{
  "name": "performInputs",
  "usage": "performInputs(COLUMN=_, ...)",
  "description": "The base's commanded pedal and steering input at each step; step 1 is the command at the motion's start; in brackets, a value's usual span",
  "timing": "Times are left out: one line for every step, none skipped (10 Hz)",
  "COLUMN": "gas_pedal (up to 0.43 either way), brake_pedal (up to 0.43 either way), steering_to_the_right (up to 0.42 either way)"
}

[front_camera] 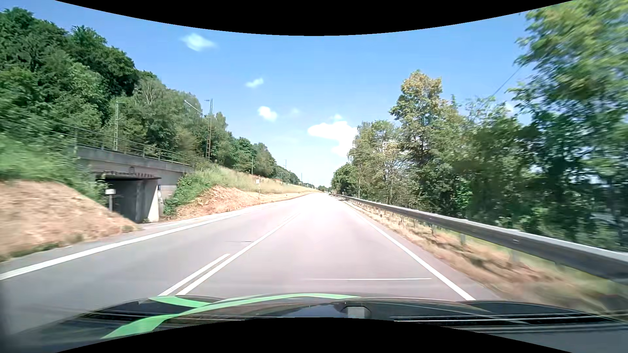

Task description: Follow the waypoints while adhering to traffic rules and regulations

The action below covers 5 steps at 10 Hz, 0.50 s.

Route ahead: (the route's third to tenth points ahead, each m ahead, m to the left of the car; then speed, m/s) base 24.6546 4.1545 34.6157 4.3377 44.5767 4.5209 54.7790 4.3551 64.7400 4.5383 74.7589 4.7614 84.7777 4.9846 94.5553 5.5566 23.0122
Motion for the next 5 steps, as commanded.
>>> performInputs(gas_pedal=0.189, brake_pedal=0.000, steering_to_the_right=-0.006)
performInputs(gas_pedal=0.189, brake_pedal=0.000, steering_to_the_right=-0.006)
performInputs(gas_pedal=0.189, brake_pedal=0.000, steering_to_the_right=-0.005)
performInputs(gas_pedal=0.189, brake_pedal=0.000, steering_to_the_right=-0.006)
performInputs(gas_pedal=0.189, brake_pedal=0.000, steering_to_the_right=-0.006)
